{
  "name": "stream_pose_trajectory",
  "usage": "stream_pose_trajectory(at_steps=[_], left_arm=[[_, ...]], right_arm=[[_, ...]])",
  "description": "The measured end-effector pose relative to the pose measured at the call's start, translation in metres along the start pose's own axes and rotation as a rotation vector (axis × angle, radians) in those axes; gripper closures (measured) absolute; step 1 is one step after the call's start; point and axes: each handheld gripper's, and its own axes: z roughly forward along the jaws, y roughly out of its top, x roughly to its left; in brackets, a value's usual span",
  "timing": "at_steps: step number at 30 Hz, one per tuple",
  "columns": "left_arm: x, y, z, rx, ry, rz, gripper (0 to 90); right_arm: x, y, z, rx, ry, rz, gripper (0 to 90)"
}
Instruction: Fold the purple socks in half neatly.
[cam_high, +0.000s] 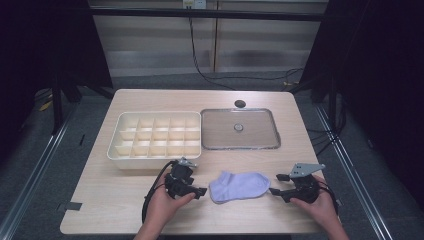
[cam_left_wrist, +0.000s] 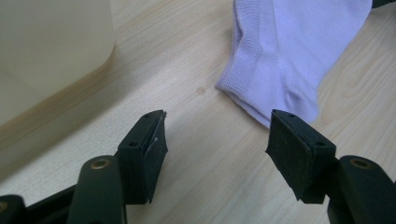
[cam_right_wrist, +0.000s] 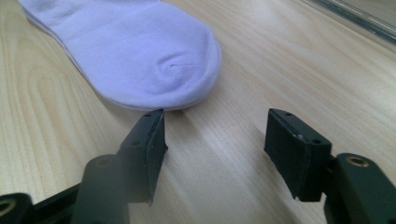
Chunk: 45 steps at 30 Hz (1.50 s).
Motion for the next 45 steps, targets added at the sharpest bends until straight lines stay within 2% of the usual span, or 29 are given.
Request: stream_pose_trajectory(at_steps=[10,15,16,19,20,21,22,25,35,40,45], left_arm=[[-0.001,0.008,0.004,0.018,-0.003,-0.004,37.3],[0.001,0.009,0.005,0.028,-0.011,-0.014,37.4],[0.001,0.009,0.006,0.02,-0.013,-0.03,37.9],[0.002,0.011,0.006,0.033,-0.012,-0.032,39.3],[0.001,0.012,0.007,0.025,-0.012,-0.051,40.7],[0.002,0.013,0.007,0.036,-0.02,-0.043,40.7],[0.001,0.014,0.009,0.034,-0.022,-0.055,41.5],[0.002,0.018,0.013,0.062,-0.031,-0.055,42.1],[-0.001,0.03,0.029,0.093,-0.049,-0.105,43.3],[-0.001,0.032,0.033,0.115,-0.047,-0.11,48.4],[-0.003,0.034,0.036,0.12,-0.053,-0.142,52.8]], right_arm=[[-0.002,0.001,-0.004,-0.019,0.011,0.001,62.7],[-0.003,0.001,-0.003,-0.01,-0.004,0.009,74.5],[-0.003,0.002,-0.003,-0.006,-0.016,0.01,76.3],[-0.003,0.003,-0.001,-0.008,-0.022,0.013,81.2],[-0.002,0.004,0.0,-0.002,-0.03,0.003,82.9],[-0.002,0.004,0.0,-0.002,-0.03,0.003,82.9],[-0.001,0.006,0.002,0.0,-0.029,-0.004,85.1],[0.001,0.008,0.005,0.003,-0.03,-0.015,87.1],[0.003,0.009,0.008,0.013,-0.029,-0.021,87.3],[0.003,0.009,0.008,0.013,-0.028,-0.024,87.3],[0.003,0.009,0.008,0.013,-0.026,-0.019,87.3]])
